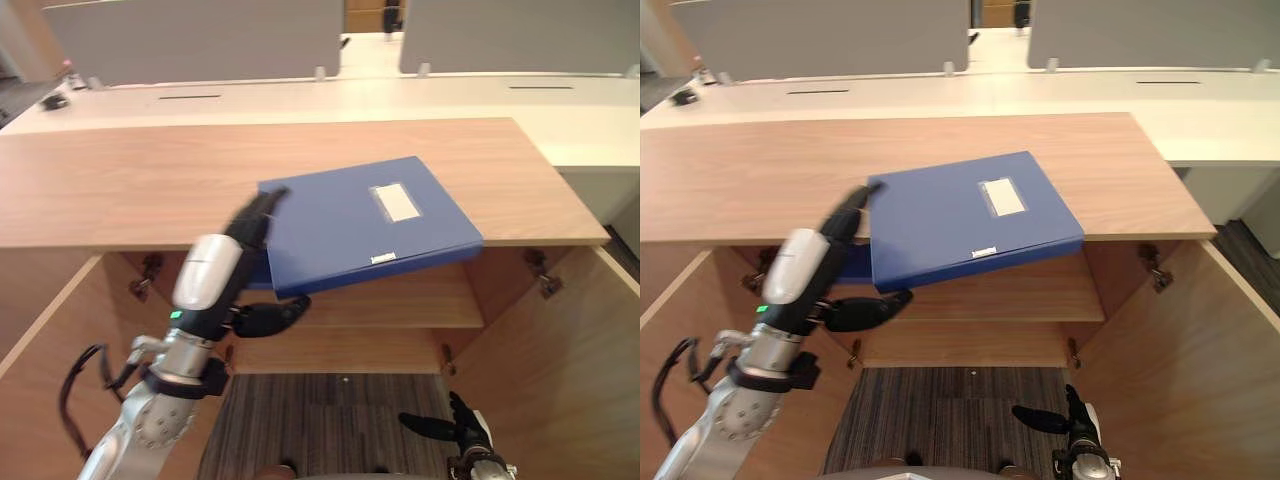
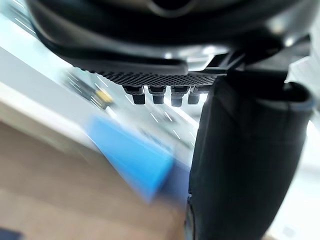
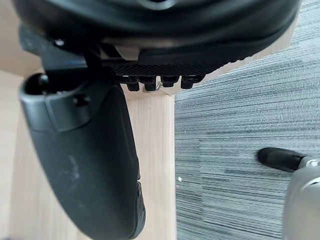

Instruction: Walk over to the cabinet, pick up the folder, carry it to the office cabinet, place the folder inside the office cabinet, then close the office cabinet door

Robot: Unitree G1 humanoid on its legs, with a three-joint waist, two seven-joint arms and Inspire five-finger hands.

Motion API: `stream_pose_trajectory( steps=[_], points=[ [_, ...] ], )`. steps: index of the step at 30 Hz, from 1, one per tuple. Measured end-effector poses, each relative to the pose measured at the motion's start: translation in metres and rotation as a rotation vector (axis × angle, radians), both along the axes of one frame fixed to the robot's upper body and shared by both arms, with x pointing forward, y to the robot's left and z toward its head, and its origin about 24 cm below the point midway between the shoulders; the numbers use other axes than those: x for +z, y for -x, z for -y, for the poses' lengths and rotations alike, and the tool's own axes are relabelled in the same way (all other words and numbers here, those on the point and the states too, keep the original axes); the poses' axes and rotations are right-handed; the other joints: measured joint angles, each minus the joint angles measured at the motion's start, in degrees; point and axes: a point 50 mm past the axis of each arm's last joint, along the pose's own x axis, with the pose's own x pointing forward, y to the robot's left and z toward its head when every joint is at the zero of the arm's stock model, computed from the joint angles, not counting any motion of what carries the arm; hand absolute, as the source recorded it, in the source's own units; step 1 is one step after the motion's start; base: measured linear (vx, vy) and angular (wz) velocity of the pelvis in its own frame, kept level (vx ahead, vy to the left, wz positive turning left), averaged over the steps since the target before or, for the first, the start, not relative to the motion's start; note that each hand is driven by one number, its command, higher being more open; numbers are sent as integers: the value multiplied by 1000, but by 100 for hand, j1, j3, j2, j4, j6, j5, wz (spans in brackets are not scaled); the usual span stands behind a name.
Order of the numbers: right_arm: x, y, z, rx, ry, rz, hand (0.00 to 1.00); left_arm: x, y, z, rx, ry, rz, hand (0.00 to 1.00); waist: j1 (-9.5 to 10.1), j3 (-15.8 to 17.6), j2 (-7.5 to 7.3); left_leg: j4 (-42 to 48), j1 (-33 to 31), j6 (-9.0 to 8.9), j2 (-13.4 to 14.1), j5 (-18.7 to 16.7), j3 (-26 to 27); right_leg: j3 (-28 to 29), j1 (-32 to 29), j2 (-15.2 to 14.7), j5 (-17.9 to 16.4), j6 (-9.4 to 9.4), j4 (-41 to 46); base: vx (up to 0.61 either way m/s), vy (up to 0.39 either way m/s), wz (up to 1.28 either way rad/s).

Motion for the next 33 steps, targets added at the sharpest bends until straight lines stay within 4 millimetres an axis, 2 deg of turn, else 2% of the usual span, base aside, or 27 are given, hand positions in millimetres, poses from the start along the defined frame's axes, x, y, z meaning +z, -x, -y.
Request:
stream_pose_trajectory(
  steps=[4, 5, 10, 17, 20, 25, 28, 31, 33],
  points=[
    [-1, 9, 5, -13, 9, -22, 100, -2, -13, 1, 9, -75, 24, 100, -51, -3, -10, -84, 104, 0, 8, -1, 115, 119, -14, 24, 1, -1, -7, 33, 5, -18],
    [-2, 11, 5, -16, 9, -26, 100, -2, -15, 1, 13, -86, 31, 0, -51, -13, -20, -101, 108, 0, 7, -1, 129, 133, -24, 25, 1, -1, -7, 9, 5, -6],
    [-2, 12, 5, -17, 3, -28, 100, -5, -25, 2, 33, -139, 68, 0, -63, -67, -49, -272, 244, 29, -35, 37, 177, 175, -7, 2, 14, -14, -31, -2, 7, -5],
    [-2, 12, 5, -18, 2, -26, 100, 12, -36, 3, 83, -89, 183, 0, -89, -199, -71, -647, 383, 73, -156, 204, 192, 189, 35, -63, 119, 64, -250, 0, 4, -1],
    [-1, 9, 4, -18, -1, -12, 100, 12, -34, 4, 84, -55, 167, 0, -88, -199, -78, -665, 384, 73, -183, 203, 232, 240, 20, -85, 131, 83, -265, 5, 14, -8],
    [5, 0, -2, -48, -24, 46, 100, 14, -19, 12, 39, 124, 85, 0, -78, -191, -99, -677, 386, 74, -182, 196, 294, 311, -1, -79, 137, 93, -264, 3, -9, -7],
    [21, -18, -7, -97, -62, 174, 100, 18, -4, 17, -20, 293, 26, 0, -93, -186, -105, -668, 406, 80, -176, 168, 352, 364, -8, -72, 139, 96, -251, -20, -19, -9],
    [56, -40, -10, -173, -119, 404, 100, 30, 8, 20, -79, 525, 10, 0, -99, -178, -114, -612, 403, 84, -176, 114, 396, 410, -14, -75, 143, 102, -248, -25, -11, -8],
    [78, -47, -12, -214, -159, 537, 100, 37, 13, 19, -103, 669, 12, 0, -104, -170, -127, -602, 403, 87, -175, 102, 422, 434, -25, -74, 146, 108, -248, -13, -14, -7]
  ],
)
